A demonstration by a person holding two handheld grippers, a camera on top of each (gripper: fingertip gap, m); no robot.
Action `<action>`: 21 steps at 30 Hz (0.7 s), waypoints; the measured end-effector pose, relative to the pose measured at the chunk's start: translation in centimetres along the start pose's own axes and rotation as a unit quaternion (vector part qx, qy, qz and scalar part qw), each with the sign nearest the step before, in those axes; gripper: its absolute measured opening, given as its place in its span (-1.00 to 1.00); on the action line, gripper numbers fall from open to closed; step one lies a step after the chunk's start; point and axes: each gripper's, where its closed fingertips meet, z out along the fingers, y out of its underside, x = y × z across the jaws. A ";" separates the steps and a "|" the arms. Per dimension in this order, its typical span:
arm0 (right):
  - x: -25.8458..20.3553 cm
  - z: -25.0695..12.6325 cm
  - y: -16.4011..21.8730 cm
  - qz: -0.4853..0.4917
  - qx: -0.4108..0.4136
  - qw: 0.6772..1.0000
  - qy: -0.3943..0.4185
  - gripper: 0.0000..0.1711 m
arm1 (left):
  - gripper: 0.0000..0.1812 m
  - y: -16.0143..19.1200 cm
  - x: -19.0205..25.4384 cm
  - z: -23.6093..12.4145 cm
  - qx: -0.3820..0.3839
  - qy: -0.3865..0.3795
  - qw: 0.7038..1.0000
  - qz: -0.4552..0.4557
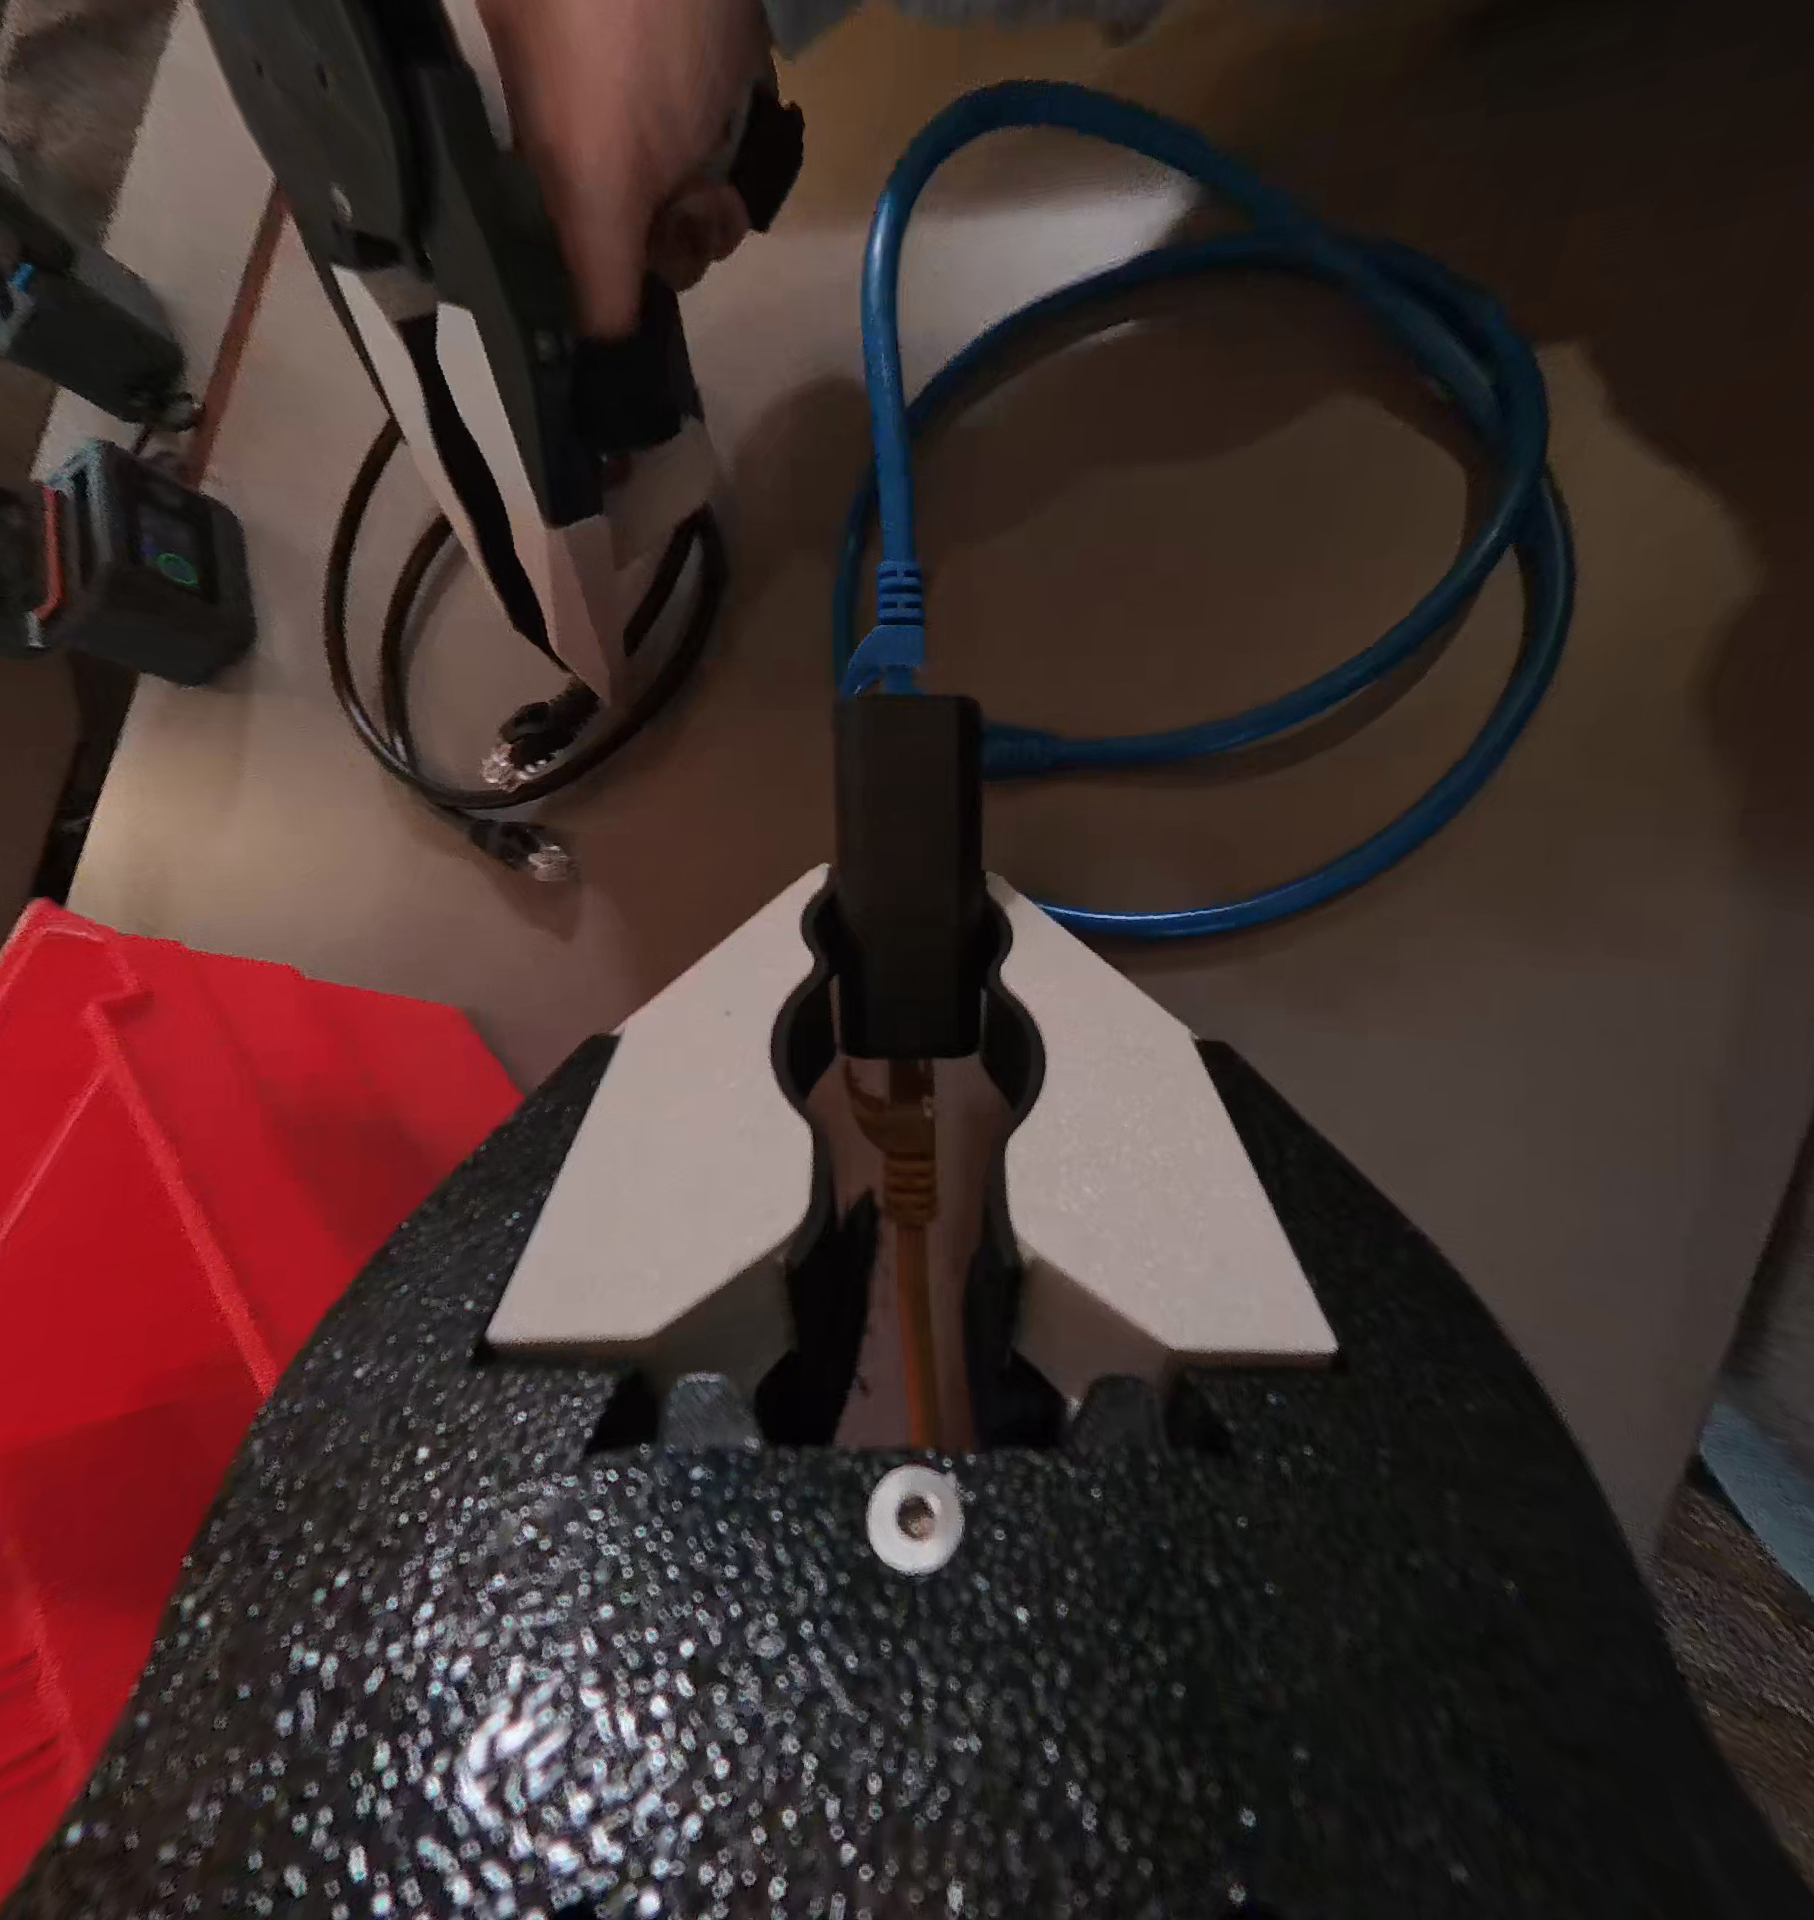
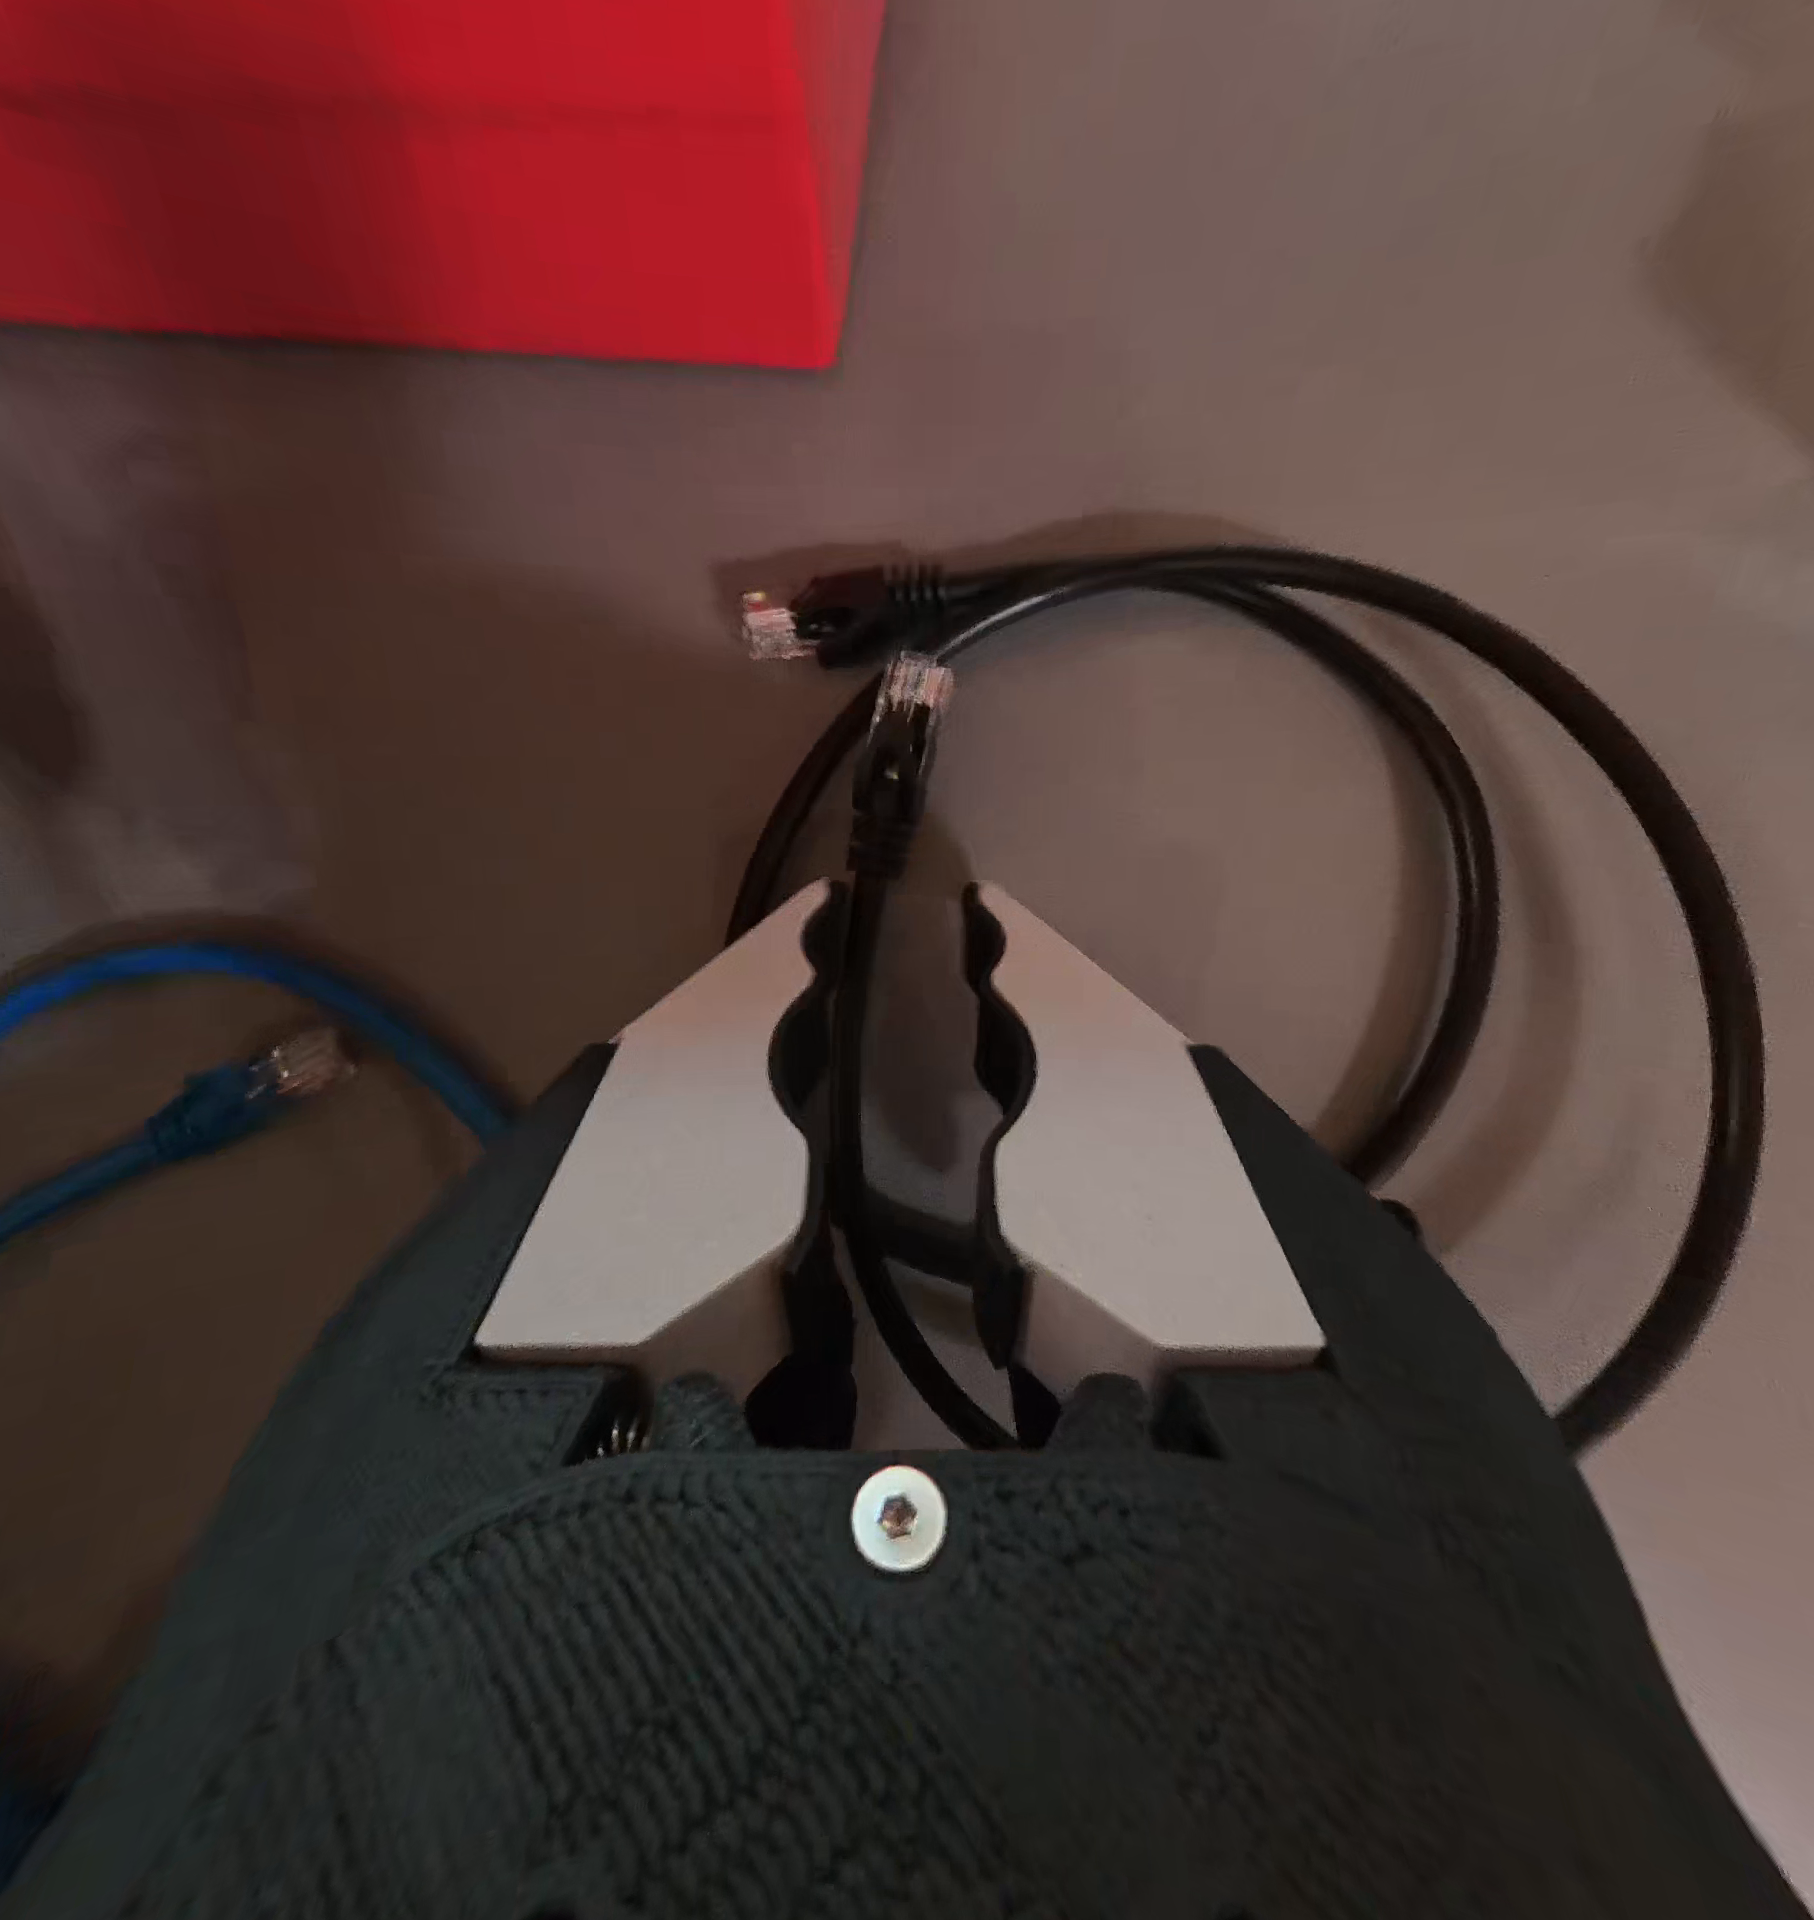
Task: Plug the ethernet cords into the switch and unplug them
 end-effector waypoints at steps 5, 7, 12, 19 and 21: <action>-0.6 -2.0 0.3 -0.011 -0.007 1.000 -0.009 -0.95 | -0.77 -0.4 -1.6 -0.3 0.028 -0.068 0.997 0.038; -1.3 -4.6 -0.3 0.002 0.008 1.000 -0.030 -0.95 | -0.77 -0.4 -2.4 -0.1 0.032 -0.112 0.990 0.073; -3.9 -11.8 -0.7 -0.016 0.000 0.998 -0.056 -0.95 | -0.77 0.0 -3.7 1.1 0.015 -0.216 0.963 0.161; -11.7 -11.5 3.2 -0.034 -0.144 0.973 -0.176 -0.95 | -0.77 -1.2 -4.1 2.4 0.033 -0.280 0.932 0.226; -12.2 -10.7 3.9 -0.032 -0.163 0.969 -0.185 -0.95 | -0.77 -1.6 -4.0 2.5 0.040 -0.285 0.927 0.239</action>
